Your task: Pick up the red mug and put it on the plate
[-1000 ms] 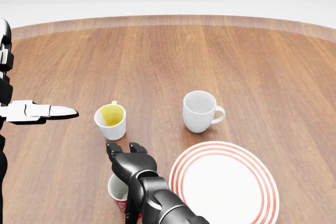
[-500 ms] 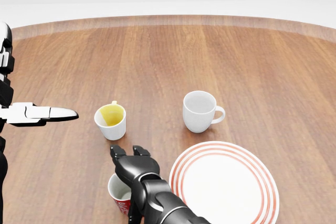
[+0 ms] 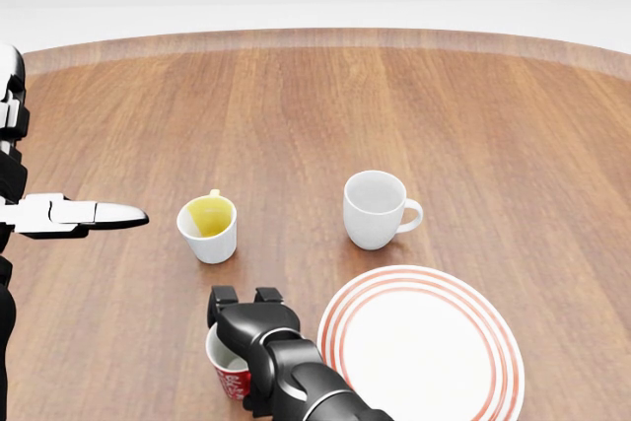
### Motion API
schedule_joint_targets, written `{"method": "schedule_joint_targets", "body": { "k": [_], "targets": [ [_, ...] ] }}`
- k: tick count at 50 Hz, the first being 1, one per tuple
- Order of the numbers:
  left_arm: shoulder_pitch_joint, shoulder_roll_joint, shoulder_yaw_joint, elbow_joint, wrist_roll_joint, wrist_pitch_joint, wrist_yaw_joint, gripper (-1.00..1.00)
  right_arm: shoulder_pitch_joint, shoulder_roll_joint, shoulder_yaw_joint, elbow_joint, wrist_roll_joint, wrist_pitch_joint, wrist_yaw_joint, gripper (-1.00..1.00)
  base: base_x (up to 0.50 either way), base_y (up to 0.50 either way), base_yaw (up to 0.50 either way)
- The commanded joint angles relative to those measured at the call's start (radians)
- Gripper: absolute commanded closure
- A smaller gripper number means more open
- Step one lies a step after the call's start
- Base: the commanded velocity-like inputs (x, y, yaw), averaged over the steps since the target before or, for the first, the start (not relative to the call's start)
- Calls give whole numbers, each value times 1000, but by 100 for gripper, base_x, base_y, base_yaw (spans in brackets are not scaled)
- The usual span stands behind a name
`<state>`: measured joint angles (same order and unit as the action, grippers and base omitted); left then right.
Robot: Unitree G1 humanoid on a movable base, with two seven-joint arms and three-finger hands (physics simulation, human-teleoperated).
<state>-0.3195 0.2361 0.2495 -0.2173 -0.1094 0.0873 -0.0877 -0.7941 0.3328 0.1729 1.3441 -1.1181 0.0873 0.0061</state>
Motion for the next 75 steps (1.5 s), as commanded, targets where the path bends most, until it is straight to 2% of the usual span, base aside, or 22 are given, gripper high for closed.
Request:
{"method": "schedule_joint_targets", "body": {
  "k": [1,17,36,50,75],
  "targets": [
    [2,0,2,6,0,0,0,-100,-10,-3,0,-2,47,0,-88,100,0,0,0],
    [1,0,0,8,-1,0,3,-100,-81,-19,-2,-47,88,0,-51,100,0,0,0],
    [-7,-4,-8,12,3,0,6,-100,-113,-53,17,-100,58,0,3,100,0,0,0],
    [-11,-3,-10,16,5,0,7,-100,-99,-73,25,-148,31,0,44,100,0,0,0],
    [-14,-10,-21,24,16,0,5,-100,17,-124,42,-438,-54,0,213,100,0,0,0]
  ]
}}
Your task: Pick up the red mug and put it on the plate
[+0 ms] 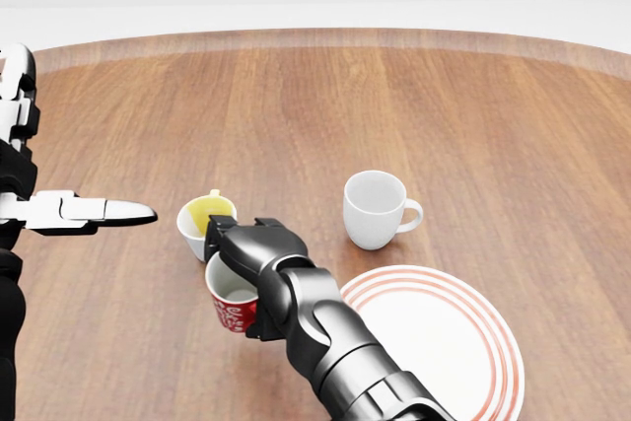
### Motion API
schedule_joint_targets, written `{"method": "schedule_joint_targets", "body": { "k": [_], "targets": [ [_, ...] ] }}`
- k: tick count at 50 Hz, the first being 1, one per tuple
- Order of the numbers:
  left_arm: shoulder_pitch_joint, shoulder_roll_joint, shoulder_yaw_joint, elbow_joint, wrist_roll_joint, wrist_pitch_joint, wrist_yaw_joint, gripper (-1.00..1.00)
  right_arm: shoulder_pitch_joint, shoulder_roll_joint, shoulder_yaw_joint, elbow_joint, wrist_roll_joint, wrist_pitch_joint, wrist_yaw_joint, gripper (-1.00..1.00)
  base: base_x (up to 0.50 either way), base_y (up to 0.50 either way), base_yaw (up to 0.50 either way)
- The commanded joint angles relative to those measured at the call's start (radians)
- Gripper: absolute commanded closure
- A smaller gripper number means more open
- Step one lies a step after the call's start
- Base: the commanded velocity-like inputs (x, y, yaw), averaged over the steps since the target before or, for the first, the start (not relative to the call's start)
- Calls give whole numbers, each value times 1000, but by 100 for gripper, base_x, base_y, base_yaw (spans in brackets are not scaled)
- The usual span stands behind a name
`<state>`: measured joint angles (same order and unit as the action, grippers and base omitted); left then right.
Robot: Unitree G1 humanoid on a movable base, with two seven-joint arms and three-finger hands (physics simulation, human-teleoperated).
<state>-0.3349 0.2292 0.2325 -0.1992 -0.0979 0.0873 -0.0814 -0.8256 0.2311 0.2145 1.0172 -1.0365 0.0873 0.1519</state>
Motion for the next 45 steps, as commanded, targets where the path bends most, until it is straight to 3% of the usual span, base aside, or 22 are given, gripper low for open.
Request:
{"method": "schedule_joint_targets", "body": {
  "k": [1,11,45],
  "targets": [
    [1,-3,-3,5,5,0,-1,-100,53,-24,0,-123,-139,0,75,100,0,0,0],
    [5,-5,-3,14,0,0,-5,-100,101,-58,-12,-267,-171,0,165,100,0,0,0],
    [8,-9,-6,17,3,0,-2,-100,219,-156,-44,-488,-221,0,284,100,0,0,0]
  ]
}}
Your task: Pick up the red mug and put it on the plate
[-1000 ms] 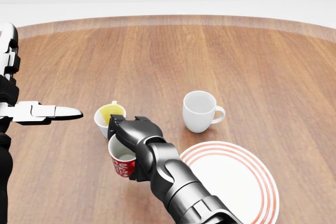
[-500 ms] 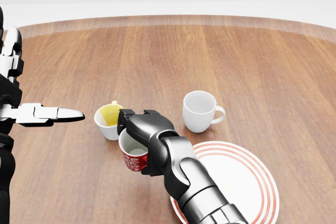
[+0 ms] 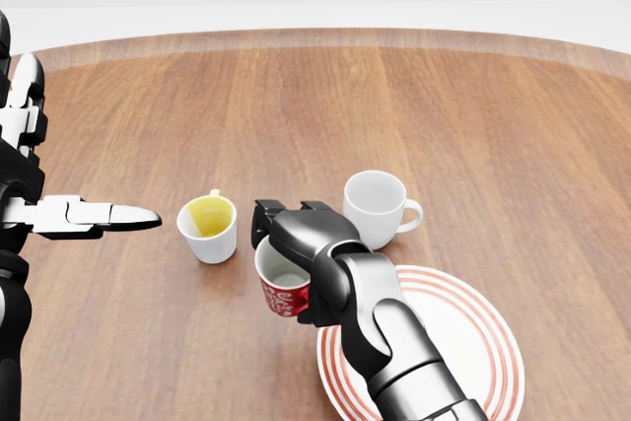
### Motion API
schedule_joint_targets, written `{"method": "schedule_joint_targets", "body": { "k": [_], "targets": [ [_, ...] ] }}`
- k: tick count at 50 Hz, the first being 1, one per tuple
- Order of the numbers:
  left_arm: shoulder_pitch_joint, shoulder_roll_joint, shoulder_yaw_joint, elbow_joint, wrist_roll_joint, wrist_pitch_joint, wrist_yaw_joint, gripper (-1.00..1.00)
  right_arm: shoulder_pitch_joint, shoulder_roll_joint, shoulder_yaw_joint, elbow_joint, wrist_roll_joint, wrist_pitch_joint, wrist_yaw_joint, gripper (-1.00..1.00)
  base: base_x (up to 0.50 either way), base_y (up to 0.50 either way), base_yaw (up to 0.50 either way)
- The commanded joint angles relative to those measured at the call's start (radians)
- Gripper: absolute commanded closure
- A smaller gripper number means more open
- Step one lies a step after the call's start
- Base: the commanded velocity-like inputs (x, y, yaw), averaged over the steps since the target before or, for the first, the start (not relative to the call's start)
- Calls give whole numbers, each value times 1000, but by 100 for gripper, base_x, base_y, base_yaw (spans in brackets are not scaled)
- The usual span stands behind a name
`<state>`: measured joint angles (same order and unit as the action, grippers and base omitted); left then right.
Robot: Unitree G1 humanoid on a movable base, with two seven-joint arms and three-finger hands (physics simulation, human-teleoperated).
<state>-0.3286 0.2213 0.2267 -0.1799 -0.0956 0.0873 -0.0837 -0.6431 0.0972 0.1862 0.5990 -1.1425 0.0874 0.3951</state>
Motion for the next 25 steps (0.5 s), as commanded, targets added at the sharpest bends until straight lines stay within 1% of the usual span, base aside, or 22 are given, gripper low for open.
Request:
{"method": "schedule_joint_targets", "body": {
  "k": [1,11,18,25],
  "targets": [
    [2,-1,-1,-1,1,0,0,-100,42,-25,-17,-73,-116,0,41,100,0,0,0],
    [-1,0,-1,0,3,0,0,-100,69,-58,-36,-87,-113,0,42,100,0,0,0],
    [0,1,0,-1,4,0,-1,-100,90,-79,-46,-57,-94,0,10,100,0,0,0],
    [-3,1,0,-7,5,0,1,-100,92,-90,-51,-43,-78,0,-2,100,0,0,0]
  ]
}}
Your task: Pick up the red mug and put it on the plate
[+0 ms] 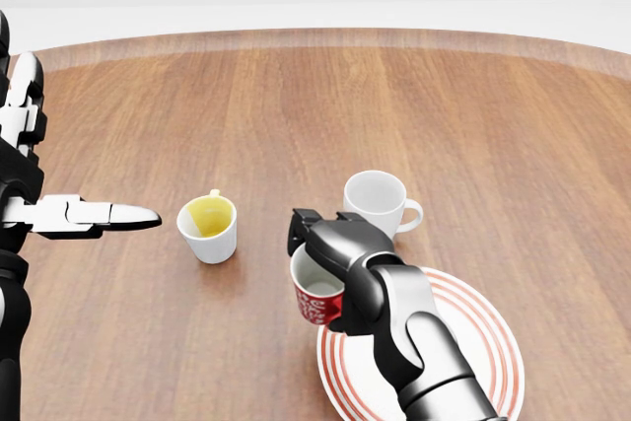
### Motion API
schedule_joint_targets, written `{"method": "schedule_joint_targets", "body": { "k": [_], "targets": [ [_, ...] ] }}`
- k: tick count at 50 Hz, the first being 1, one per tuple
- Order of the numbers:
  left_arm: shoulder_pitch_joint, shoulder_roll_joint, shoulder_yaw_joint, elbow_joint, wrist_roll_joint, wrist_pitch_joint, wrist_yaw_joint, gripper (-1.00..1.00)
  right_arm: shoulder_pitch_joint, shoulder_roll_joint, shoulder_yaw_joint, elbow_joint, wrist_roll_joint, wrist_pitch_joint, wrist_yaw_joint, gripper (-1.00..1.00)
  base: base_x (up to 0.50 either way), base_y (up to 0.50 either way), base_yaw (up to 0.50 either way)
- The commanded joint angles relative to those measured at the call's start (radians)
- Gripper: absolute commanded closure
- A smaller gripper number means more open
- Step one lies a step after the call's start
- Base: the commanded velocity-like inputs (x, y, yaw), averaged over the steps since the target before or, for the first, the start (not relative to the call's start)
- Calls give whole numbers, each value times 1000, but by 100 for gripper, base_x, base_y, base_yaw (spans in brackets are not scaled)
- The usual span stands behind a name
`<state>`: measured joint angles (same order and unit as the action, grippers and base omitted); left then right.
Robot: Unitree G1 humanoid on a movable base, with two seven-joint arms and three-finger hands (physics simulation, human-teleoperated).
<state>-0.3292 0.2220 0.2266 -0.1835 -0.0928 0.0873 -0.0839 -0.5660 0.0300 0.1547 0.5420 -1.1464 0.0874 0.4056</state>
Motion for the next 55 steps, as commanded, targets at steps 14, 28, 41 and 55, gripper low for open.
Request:
{"method": "schedule_joint_targets", "body": {
  "k": [14,28,41,55],
  "targets": [
    [-4,-1,-3,-3,4,0,1,-100,21,-61,-40,43,-38,0,-37,100,0,0,0],
    [-9,-1,-4,6,5,0,2,-100,5,-96,-57,141,10,0,-101,100,0,0,0],
    [-8,-2,-6,9,7,0,3,-100,24,-123,-62,209,36,0,-156,100,0,0,0],
    [-10,-3,-7,10,7,0,4,-100,33,-135,-61,245,45,0,-182,100,0,0,0]
  ]
}}
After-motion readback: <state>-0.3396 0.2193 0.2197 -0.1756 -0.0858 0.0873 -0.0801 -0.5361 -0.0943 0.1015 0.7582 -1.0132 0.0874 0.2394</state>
